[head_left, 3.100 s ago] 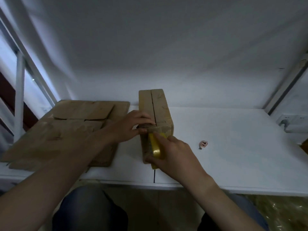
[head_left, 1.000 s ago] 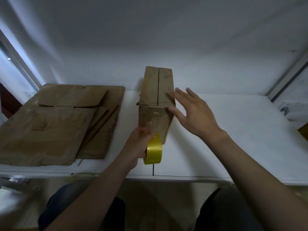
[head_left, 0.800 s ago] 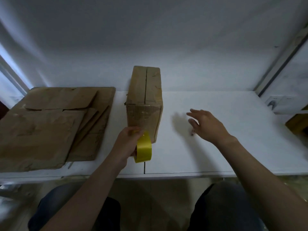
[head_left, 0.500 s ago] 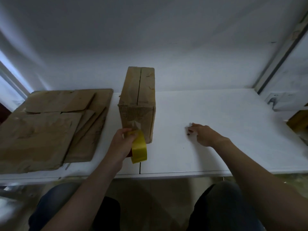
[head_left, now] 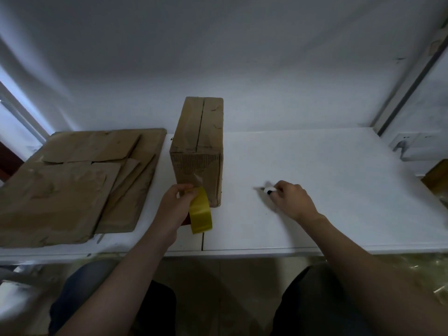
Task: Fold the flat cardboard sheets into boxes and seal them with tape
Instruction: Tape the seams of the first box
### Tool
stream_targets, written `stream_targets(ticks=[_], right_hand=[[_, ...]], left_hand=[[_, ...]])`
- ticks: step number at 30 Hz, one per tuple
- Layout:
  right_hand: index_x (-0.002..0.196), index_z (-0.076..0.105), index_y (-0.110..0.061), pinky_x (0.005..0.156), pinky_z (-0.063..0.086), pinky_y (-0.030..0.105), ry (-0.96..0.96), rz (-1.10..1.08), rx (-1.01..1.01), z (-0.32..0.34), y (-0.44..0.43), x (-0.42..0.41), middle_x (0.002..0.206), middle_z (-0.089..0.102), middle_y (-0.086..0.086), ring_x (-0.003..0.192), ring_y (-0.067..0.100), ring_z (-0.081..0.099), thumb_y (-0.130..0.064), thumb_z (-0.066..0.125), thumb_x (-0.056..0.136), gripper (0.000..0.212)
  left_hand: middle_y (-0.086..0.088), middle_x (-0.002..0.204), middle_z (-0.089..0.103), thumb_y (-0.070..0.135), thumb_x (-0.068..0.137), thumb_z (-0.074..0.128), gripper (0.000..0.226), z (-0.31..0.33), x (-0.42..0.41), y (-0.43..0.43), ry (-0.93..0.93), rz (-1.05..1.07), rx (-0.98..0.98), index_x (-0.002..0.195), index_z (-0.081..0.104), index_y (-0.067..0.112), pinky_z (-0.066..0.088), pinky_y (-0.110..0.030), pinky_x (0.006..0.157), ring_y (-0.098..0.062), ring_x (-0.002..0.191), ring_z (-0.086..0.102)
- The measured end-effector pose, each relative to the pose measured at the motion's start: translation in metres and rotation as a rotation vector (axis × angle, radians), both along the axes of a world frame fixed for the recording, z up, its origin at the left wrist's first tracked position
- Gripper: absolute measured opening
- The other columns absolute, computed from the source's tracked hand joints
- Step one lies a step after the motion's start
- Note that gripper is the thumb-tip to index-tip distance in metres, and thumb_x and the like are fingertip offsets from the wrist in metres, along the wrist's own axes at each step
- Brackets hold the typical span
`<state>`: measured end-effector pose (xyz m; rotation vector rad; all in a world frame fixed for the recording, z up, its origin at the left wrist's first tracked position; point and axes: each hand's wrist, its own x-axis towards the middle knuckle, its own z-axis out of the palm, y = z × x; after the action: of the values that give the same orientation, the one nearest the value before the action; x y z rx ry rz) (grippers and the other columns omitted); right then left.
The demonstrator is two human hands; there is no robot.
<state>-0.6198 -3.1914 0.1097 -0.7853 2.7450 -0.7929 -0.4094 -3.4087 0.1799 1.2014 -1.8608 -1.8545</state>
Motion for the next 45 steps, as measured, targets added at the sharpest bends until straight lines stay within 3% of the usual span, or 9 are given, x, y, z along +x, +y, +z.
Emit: stream_targets(ticks=[3, 6, 13, 20, 25, 33, 36, 42, 45], right_hand=[[0.091, 0.066, -0.020, 0.066, 0.052, 0.029, -0.094, 0.020, -0.276, 0.018, -0.009, 0.017, 0.074, 0.071, -0.004, 0.069, 0.010, 0.066, -0.040, 0.065, 0.095, 0.020], [0.095, 0.071, -0.021, 0.064, 0.049, 0.023, -0.017, 0.216, -0.409, 0.049, -0.025, 0.040, 0.079, 0.070, -0.005, 0.069, 0.010, 0.062, -0.035, 0.072, 0.092, 0.014], [0.110, 0.073, -0.032, 0.065, 0.053, 0.030, 0.502, 0.548, -0.219, 0.095, -0.085, 0.080, 0.099, 0.074, -0.012, 0.076, 0.010, 0.065, -0.044, 0.059, 0.100, 0.021], [0.109, 0.071, -0.035, 0.065, 0.054, 0.034, 0.677, 0.505, -0.003, 0.092, -0.125, 0.096, 0.099, 0.075, -0.005, 0.083, 0.026, 0.071, -0.053, 0.038, 0.103, 0.038], [0.107, 0.073, -0.032, 0.066, 0.051, 0.034, 0.677, 0.502, 0.063, 0.099, -0.135, 0.098, 0.098, 0.075, -0.001, 0.085, 0.030, 0.070, -0.047, 0.048, 0.103, 0.029], [0.091, 0.073, -0.032, 0.056, 0.049, 0.029, 0.663, 0.312, 0.104, 0.085, -0.084, 0.080, 0.079, 0.071, -0.007, 0.069, 0.023, 0.067, -0.057, 0.041, 0.099, 0.042], [0.086, 0.075, -0.036, 0.052, 0.040, 0.023, 0.599, 0.260, 0.074, 0.074, -0.059, 0.072, 0.075, 0.064, -0.010, 0.063, 0.020, 0.063, -0.052, 0.062, 0.095, 0.022], [0.118, 0.074, -0.037, 0.064, 0.037, 0.027, 0.417, 0.168, 0.297, 0.032, -0.023, 0.056, 0.100, 0.067, -0.003, 0.087, 0.027, 0.067, -0.037, 0.061, 0.098, 0.024], [0.117, 0.074, -0.034, 0.069, 0.047, 0.029, 0.341, 0.111, 0.350, 0.019, -0.014, 0.057, 0.103, 0.071, 0.001, 0.091, 0.027, 0.068, -0.037, 0.057, 0.099, 0.025]], left_hand=[[-0.005, 0.127, 0.056, 0.030, 0.098, 0.064, 0.023, 0.001, 0.002, 0.000, 0.010, -0.012, 0.007, 0.120, 0.059, 0.030, 0.055, -0.052, 0.095, -0.029, 0.109, 0.061], [-0.004, 0.126, 0.058, 0.033, 0.095, 0.066, 0.019, 0.003, 0.004, -0.001, 0.010, -0.012, 0.025, 0.114, 0.062, 0.034, 0.055, -0.054, 0.094, -0.029, 0.109, 0.062], [0.000, 0.112, 0.060, 0.037, 0.098, 0.060, 0.025, 0.008, 0.007, -0.007, -0.002, -0.085, -0.016, 0.122, 0.058, 0.028, 0.054, -0.053, 0.097, -0.027, 0.106, 0.062], [0.002, 0.105, 0.060, 0.036, 0.100, 0.059, 0.024, 0.005, 0.007, -0.017, -0.009, -0.100, 0.002, 0.121, 0.055, 0.026, 0.056, -0.048, 0.093, -0.025, 0.102, 0.063], [0.004, 0.102, 0.060, 0.036, 0.099, 0.061, 0.025, 0.004, 0.006, -0.025, 0.005, -0.093, 0.028, 0.121, 0.058, 0.024, 0.057, -0.040, 0.083, -0.022, 0.097, 0.063], [0.004, 0.115, 0.059, 0.034, 0.095, 0.066, 0.017, -0.006, 0.001, -0.031, -0.047, -0.162, -0.044, 0.112, 0.065, 0.032, 0.056, -0.050, 0.094, -0.024, 0.105, 0.062], [-0.001, 0.127, 0.057, 0.037, 0.094, 0.066, 0.027, -0.015, 0.003, -0.027, -0.102, -0.183, -0.087, 0.120, 0.065, 0.029, 0.052, -0.053, 0.098, -0.027, 0.111, 0.059], [-0.006, 0.131, 0.053, 0.034, 0.095, 0.066, 0.030, -0.019, 0.009, -0.020, -0.136, -0.183, -0.055, 0.123, 0.062, 0.026, 0.054, -0.054, 0.096, -0.033, 0.113, 0.058], [-0.006, 0.132, 0.053, 0.035, 0.095, 0.066, 0.031, -0.017, 0.012, -0.019, -0.147, -0.175, -0.071, 0.125, 0.062, 0.026, 0.053, -0.054, 0.097, -0.033, 0.113, 0.058]])
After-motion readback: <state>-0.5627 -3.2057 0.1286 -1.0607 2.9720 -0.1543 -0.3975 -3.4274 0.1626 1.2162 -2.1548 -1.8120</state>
